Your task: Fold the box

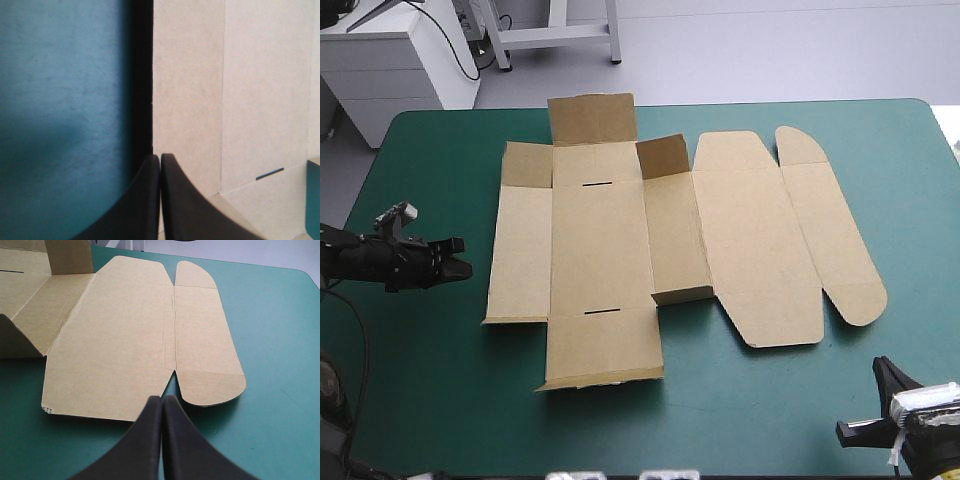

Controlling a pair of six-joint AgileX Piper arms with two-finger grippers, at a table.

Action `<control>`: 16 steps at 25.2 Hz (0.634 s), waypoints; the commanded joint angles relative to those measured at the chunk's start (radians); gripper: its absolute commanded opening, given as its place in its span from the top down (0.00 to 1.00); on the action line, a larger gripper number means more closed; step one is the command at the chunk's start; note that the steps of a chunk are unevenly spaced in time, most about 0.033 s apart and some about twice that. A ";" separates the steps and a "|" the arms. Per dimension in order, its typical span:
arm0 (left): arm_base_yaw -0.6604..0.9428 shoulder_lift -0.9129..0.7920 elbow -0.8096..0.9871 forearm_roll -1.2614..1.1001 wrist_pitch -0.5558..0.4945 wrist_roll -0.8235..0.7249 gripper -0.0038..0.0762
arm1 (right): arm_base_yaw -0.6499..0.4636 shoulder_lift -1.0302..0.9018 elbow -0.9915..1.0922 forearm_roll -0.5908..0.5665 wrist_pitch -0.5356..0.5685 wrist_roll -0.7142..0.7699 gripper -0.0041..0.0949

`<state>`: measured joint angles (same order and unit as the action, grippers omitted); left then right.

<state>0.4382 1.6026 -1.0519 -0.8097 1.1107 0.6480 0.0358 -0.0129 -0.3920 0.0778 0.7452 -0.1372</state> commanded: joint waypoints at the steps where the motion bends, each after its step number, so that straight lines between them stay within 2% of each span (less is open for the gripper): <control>1: 0.004 0.057 -0.073 -0.069 0.130 0.014 0.96 | 0.002 -0.024 -0.022 -0.003 -0.077 -0.005 0.98; 3: 0.004 0.109 -0.092 -0.069 0.167 0.014 0.96 | 0.002 -0.024 -0.022 -0.003 -0.077 -0.005 0.98; 6: 0.004 0.124 -0.092 -0.050 0.153 0.001 0.96 | 0.002 -0.024 -0.022 -0.003 -0.077 -0.005 0.98; 9: 0.004 0.124 -0.092 -0.045 0.151 0.001 0.88 | 0.002 -0.024 -0.022 -0.003 -0.077 -0.005 0.98; 12: 0.004 0.124 -0.092 -0.054 0.149 0.001 0.70 | 0.002 -0.024 -0.022 -0.003 -0.077 -0.005 0.98; 16: 0.004 0.124 -0.092 -0.053 0.101 -0.045 0.35 | 0.002 -0.024 -0.022 -0.003 -0.077 -0.005 0.98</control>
<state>0.4394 1.7679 -1.1168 -0.8111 1.1891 0.6422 0.0358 -0.0129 -0.3920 0.0778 0.7452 -0.1372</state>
